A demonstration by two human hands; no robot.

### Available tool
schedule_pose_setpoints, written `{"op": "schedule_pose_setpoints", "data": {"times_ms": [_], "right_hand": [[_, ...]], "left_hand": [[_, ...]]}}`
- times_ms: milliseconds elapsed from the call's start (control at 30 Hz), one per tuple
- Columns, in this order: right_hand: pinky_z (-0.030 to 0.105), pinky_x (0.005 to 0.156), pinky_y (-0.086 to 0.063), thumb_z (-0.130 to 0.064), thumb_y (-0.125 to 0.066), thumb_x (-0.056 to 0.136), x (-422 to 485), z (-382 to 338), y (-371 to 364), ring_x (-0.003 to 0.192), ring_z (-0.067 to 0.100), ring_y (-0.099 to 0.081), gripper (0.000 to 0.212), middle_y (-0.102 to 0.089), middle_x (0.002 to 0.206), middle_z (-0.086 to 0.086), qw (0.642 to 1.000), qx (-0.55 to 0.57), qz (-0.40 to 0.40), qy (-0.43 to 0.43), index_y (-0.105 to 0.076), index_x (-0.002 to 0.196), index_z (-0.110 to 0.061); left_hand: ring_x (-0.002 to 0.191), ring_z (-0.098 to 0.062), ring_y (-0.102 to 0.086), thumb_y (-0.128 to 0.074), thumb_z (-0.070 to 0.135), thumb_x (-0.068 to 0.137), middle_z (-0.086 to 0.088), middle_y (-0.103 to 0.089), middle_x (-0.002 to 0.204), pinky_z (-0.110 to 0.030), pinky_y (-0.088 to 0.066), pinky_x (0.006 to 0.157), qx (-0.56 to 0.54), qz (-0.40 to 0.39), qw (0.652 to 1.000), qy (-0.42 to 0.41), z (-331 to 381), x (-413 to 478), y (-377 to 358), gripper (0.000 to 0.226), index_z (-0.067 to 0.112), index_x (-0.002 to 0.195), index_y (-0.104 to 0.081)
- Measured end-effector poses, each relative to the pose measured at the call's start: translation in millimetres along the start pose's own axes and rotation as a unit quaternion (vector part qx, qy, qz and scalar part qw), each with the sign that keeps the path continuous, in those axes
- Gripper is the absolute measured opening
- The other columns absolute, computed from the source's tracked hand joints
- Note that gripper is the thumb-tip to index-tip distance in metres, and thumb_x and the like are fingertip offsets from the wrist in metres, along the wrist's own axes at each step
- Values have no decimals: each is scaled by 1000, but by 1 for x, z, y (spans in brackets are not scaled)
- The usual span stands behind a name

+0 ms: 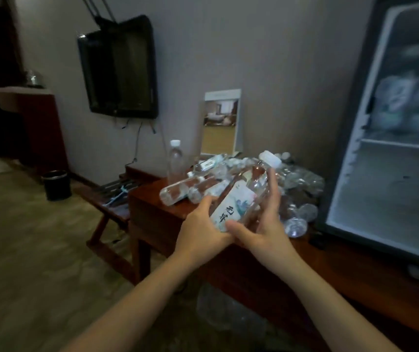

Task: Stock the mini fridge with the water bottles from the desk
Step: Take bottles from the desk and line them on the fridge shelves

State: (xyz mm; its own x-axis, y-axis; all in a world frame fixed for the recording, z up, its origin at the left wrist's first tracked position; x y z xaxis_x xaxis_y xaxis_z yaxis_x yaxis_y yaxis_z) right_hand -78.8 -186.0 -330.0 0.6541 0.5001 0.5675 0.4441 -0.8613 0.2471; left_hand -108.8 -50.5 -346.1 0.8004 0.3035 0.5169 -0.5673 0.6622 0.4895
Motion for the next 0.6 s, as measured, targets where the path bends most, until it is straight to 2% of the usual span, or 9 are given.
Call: {"op": "schedule_pose_setpoints", "data": {"times_ms": [67,133,267,333,433,500,600], "right_hand": [[17,93,-48,-5,-72,78,-10,-12,30,117,-4,-53,114,-37,137,-15,998,-24,54,-5,13,129,-62],[10,84,-48,-3,-70,79,-18,-24,63,106,-9,-59,113,-46,129,-15,993,-42,112,1,13,129,-61],[13,78,-50,2,-65,82,-33,-50,127,91,-13,-62,103,-55,106,-25,977,-65,204,-17,7,145,-37],[9,73,-50,2,-66,82,-38,-64,155,92,-11,-63,94,-58,107,-19,970,-98,223,-20,-4,146,-28],[10,68,-51,-1,-70,79,-40,-77,195,85,-6,-65,69,-62,101,-9,952,-128,274,-39,-27,131,-18],[16,69,-52,-7,-73,77,-35,-82,221,83,-1,-66,61,-62,98,-8,937,-135,319,-54,-34,122,-16],[21,68,-52,-10,-77,74,-18,-83,264,85,9,-65,53,-65,98,2,908,-114,396,-75,-44,115,-12]], "left_hand": [[94,-15,-64,-72,53,61,10,-65,101,-35,-53,79,-35,-12,999,-39,34,6,-27,57,34,107,-43],[103,-14,-62,-69,44,68,9,-63,112,-37,-51,86,-78,-49,993,-69,65,9,-58,55,38,112,-38],[124,-12,-50,-69,38,70,7,-48,134,-46,-43,101,-182,-138,965,-126,118,11,-111,77,41,134,-26],[128,-10,-45,-66,38,72,5,-40,140,-43,-43,104,-215,-166,951,-145,142,12,-129,80,41,137,-20],[131,-5,-39,-64,46,75,8,-32,143,-37,-41,106,-258,-221,925,-168,181,21,-150,81,47,138,-14],[133,-7,-35,-63,44,79,8,-28,144,-38,-39,108,-260,-231,919,-185,207,34,-164,79,46,139,-11],[134,-15,-28,-61,33,86,2,-24,144,-40,-32,111,-190,-195,938,-215,246,58,-195,79,26,145,-9]]}}
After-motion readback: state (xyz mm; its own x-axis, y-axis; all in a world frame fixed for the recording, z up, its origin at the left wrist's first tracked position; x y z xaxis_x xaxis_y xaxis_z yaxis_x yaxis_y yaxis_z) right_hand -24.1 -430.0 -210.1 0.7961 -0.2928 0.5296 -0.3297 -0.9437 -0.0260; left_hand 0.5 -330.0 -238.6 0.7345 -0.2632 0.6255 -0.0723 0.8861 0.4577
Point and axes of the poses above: each hand's wrist, its own x-axis towards the middle knuckle, its own y-axis out of the back of the hand, z = x × y, the point moved 2 cm from there along x, towards the middle knuckle
